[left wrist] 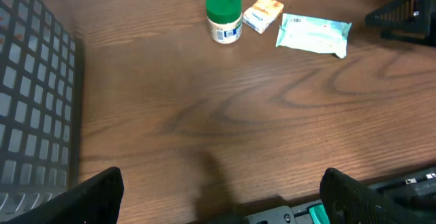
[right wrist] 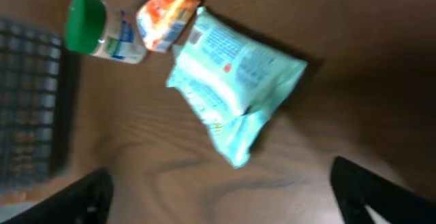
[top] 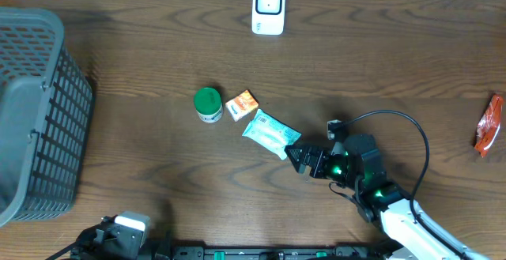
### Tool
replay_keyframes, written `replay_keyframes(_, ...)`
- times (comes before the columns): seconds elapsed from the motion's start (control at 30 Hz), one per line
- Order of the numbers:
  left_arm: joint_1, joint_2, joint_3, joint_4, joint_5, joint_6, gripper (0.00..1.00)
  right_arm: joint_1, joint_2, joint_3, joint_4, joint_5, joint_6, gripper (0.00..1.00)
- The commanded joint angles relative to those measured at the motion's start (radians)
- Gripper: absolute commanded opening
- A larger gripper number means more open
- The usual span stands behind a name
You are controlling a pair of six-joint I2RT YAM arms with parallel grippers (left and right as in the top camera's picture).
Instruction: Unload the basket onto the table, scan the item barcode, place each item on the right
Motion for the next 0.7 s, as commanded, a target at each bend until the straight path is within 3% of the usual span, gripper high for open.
replay_keyframes(0.0, -0.006, -0.007, 0.002, -0.002, 0.013, 0.005, 0.93, -0.024, 0.048, 0.055, -0.001, 0.083, -0.178, 0.99)
replay_keyframes(0.17, -0.006, -0.007, 0.002, -0.002, 0.013, 0.005, 0.93, -0.046, 0.211, 0.164, 0.000, 0.061, -0.320, 0.99)
replay_keyframes(0.3, -0.006, -0.007, 0.002, -0.002, 0.013, 0.005, 0.92, -0.046, 0.389, 0.293, -0.010, -0.132, -0.461, 0.99)
replay_keyframes(0.43, -0.006, -0.007, 0.002, -0.002, 0.013, 0.005, 0.92, -0.054, 0.538, 0.377, -0.083, -0.146, -0.528, 0.99)
replay_keyframes(0.67, -0.006, -0.007, 0.002, -0.002, 0.013, 0.005, 0.93, -0.062, 0.627, 0.401, -0.205, -0.270, -0.708, 0.99)
